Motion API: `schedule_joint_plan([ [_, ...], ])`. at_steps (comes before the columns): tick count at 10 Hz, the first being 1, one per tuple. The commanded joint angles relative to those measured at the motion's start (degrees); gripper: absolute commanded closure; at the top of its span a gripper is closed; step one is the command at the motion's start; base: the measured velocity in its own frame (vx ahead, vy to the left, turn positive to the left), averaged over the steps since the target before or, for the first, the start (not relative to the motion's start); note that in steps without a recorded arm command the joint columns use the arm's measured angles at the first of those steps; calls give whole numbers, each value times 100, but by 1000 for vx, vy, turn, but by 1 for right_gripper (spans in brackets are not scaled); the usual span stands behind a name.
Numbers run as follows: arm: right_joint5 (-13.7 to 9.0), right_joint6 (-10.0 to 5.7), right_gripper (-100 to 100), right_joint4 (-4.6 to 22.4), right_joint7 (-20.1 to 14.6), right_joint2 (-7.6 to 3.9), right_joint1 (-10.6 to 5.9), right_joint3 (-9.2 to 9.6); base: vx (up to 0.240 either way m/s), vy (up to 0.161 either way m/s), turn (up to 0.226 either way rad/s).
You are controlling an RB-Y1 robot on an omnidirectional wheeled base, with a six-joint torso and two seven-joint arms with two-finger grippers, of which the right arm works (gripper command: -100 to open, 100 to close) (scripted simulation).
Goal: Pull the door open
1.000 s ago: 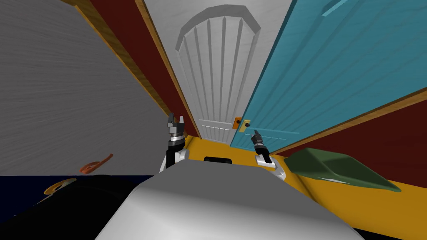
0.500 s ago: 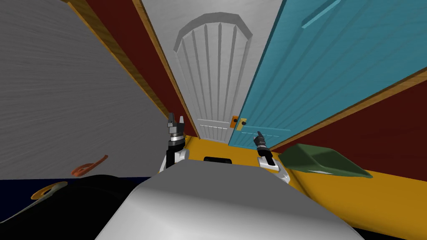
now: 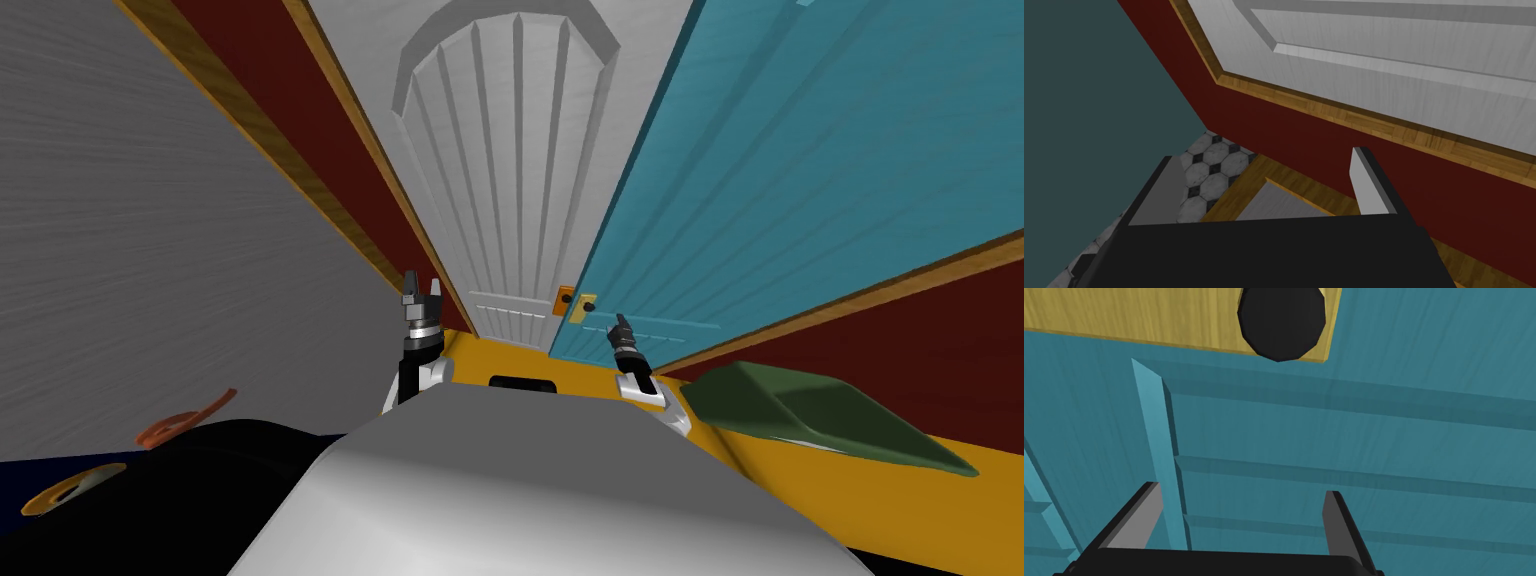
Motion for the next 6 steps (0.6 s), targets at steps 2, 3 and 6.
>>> schedule_joint_plan([
  [2,32,-40,-100,-42,29,115,-197,162,224,75,158],
  [3,23,-17,-100,-67,22,91,-121,124,109,57,28],
  [6,23,-17,100,-67,22,91,-121,124,-27,-16,0],
])
